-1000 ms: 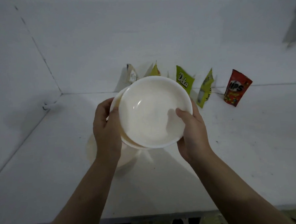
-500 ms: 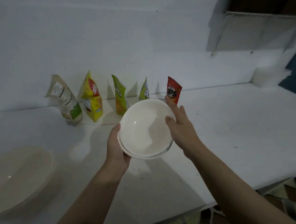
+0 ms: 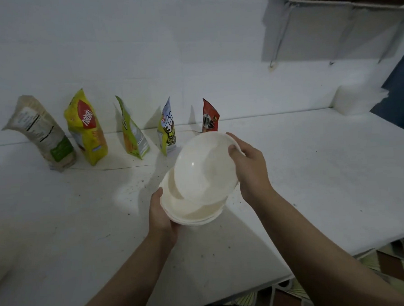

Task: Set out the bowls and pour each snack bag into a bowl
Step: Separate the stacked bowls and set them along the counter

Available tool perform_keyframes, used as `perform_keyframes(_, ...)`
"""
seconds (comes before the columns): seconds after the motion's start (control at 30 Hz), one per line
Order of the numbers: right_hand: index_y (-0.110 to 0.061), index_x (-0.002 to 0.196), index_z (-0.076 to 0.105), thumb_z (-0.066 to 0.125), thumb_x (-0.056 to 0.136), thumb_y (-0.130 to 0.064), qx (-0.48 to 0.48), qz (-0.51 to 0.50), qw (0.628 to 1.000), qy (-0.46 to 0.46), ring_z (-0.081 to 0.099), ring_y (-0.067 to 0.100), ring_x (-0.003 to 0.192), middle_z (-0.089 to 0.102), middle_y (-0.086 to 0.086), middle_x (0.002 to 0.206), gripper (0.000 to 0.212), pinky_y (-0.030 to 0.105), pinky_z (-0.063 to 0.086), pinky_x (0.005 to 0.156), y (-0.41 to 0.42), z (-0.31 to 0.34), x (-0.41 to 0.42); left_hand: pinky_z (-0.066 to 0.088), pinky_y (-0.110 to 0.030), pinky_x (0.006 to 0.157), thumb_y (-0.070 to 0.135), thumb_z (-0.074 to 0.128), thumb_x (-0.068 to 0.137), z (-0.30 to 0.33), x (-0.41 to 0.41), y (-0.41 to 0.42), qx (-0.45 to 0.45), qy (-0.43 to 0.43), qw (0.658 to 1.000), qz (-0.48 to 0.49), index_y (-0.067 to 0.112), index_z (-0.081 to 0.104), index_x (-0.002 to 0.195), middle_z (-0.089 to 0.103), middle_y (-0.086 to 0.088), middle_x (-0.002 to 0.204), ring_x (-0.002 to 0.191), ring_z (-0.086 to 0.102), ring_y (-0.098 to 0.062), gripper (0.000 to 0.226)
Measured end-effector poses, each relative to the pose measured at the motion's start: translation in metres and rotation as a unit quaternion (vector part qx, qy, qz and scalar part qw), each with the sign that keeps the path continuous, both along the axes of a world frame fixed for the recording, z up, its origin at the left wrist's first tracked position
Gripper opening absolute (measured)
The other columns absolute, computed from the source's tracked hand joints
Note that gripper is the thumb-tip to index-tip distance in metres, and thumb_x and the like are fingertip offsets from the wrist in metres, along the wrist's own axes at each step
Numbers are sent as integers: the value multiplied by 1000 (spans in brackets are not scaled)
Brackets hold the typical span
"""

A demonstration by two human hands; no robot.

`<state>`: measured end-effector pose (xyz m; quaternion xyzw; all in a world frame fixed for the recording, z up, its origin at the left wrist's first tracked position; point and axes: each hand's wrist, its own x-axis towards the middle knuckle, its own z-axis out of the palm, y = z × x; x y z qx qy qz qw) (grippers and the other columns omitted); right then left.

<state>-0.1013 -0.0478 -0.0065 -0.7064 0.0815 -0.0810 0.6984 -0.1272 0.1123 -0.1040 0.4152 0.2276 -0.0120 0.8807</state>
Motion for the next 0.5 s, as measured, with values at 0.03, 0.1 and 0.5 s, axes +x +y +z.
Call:
perform_keyframes(0.03,-37,109,71,48,98,-12,41,-3,999,4,60,8,103,67,-20,108,36,36,53,90,-7,-1,2,53,-36,72,39,35,101,-1,2,-2,-9,7,1000,6,22,61,127,72,-4,111,100,66,-27,41)
perform_keyframes(0.1,-30,113,71,49,97,-11,79,-8,997,6,64,16,105,70,-11,112,33,39,57,90,-18,-5,5,54,-37,72,39,35,100,-5,6,-5,-9,9,1000,10,19,59,131,72,-7,114,101,66,-30,43)
perform_keyframes(0.5,-18,139,35,43,94,0,210,-167,955,125,57,31,95,38,10,125,49,32,61,56,-85,-50,45,52,-42,84,37,37,99,-11,6,-1,-6,-17,997,71,20,59,125,68,-8,121,109,63,-29,39)
